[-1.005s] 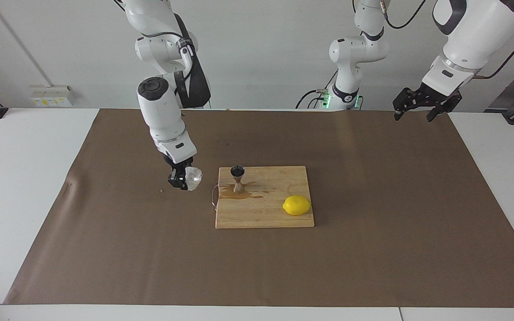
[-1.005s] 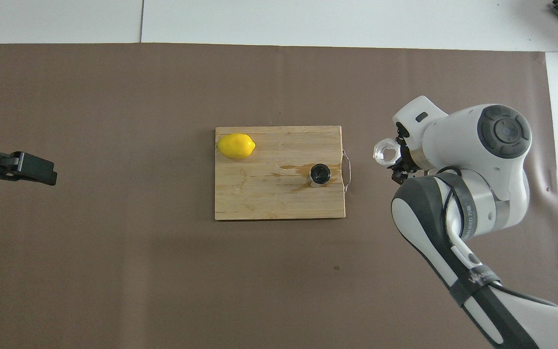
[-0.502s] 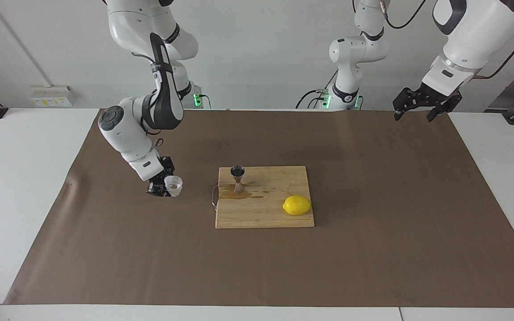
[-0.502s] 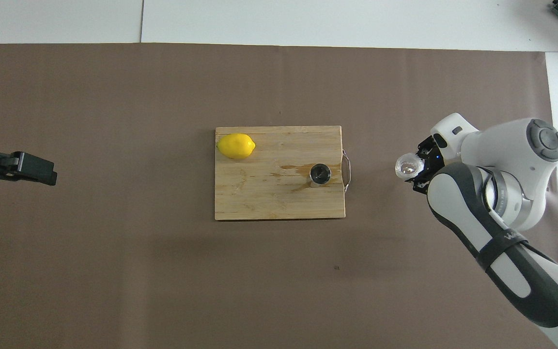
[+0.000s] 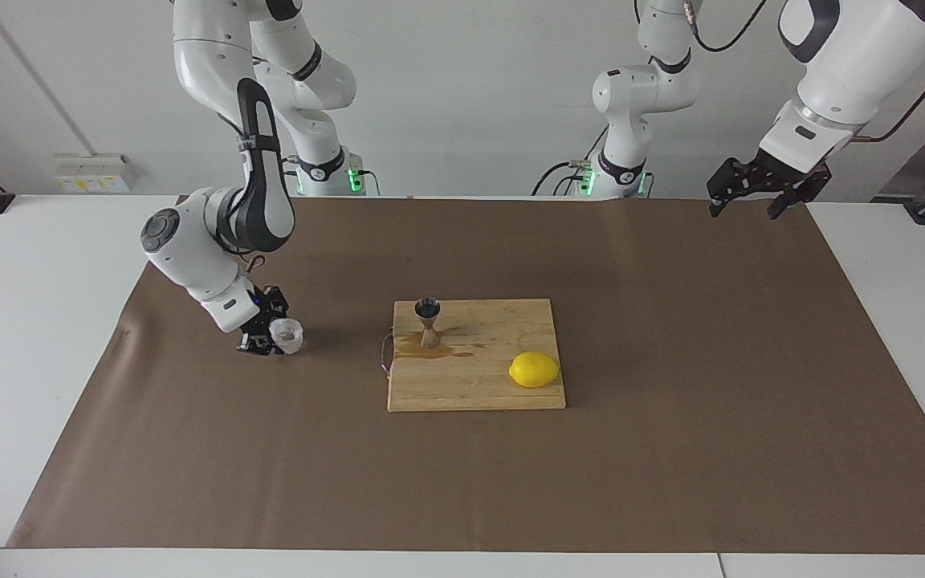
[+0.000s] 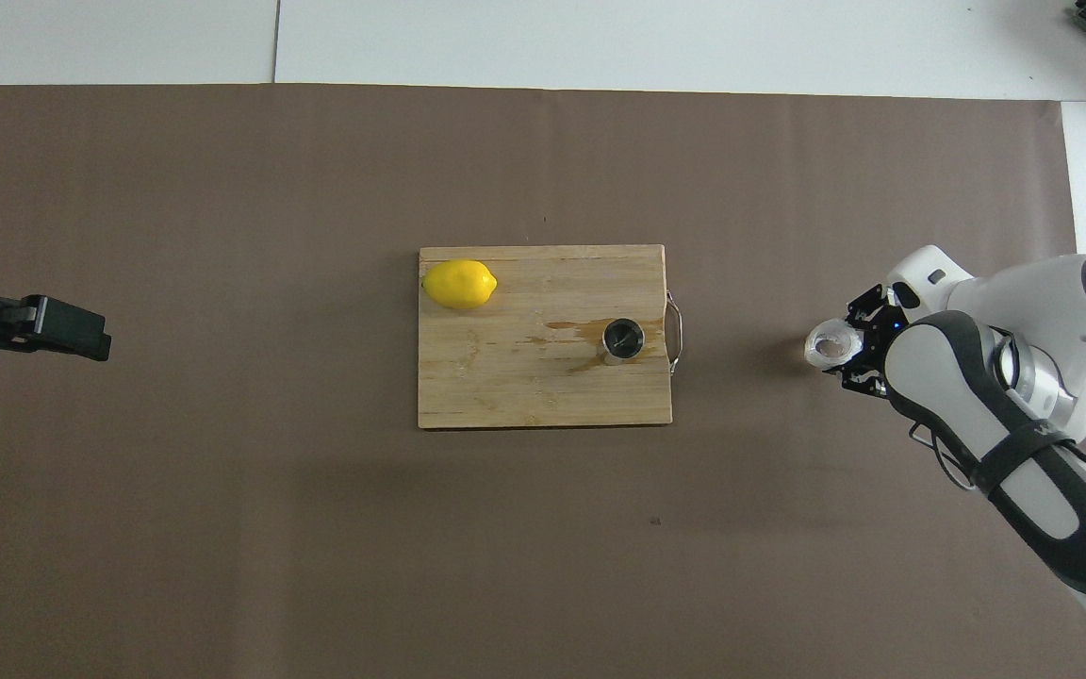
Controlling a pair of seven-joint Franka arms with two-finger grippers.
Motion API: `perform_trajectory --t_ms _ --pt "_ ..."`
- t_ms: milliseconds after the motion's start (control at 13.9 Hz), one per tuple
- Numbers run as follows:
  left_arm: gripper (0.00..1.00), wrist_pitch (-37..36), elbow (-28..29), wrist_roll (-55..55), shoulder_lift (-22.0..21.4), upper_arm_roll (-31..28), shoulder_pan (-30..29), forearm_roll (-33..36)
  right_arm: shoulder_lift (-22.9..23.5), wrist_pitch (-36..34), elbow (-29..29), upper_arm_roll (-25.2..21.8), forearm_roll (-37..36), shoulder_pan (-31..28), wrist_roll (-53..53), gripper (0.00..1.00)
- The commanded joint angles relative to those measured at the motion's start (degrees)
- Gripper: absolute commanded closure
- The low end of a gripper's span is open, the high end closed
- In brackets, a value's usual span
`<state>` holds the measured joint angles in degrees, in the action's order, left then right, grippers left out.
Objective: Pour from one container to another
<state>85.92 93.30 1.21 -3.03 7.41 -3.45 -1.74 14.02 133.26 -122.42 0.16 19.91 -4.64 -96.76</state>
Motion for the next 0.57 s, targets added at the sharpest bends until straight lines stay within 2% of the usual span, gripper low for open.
perform_trajectory --t_ms 0,72,287,502 --pt "0.00 -0.4 1.0 0.4 -1.3 0.3 -0.7 0.6 -0.3 0.2 -0.8 0.7 1.5 -1.2 -1.3 0.12" --pt "0.00 -0.4 1.0 0.4 -1.3 0.4 -0.7 0.6 -0.5 -0.3 -0.5 0.7 1.5 -1.2 -1.0 0.00" --pt "0.00 -0.4 1.0 0.4 -1.3 0.4 -0.7 0.6 -4.0 -4.7 0.0 0.5 1.4 -0.9 5.4 0.00" --pt "0.00 -0.4 1.0 0.4 -1.3 0.4 -0.7 0.6 -9.9 -11.2 0.2 0.3 -2.2 -0.9 19.0 0.00"
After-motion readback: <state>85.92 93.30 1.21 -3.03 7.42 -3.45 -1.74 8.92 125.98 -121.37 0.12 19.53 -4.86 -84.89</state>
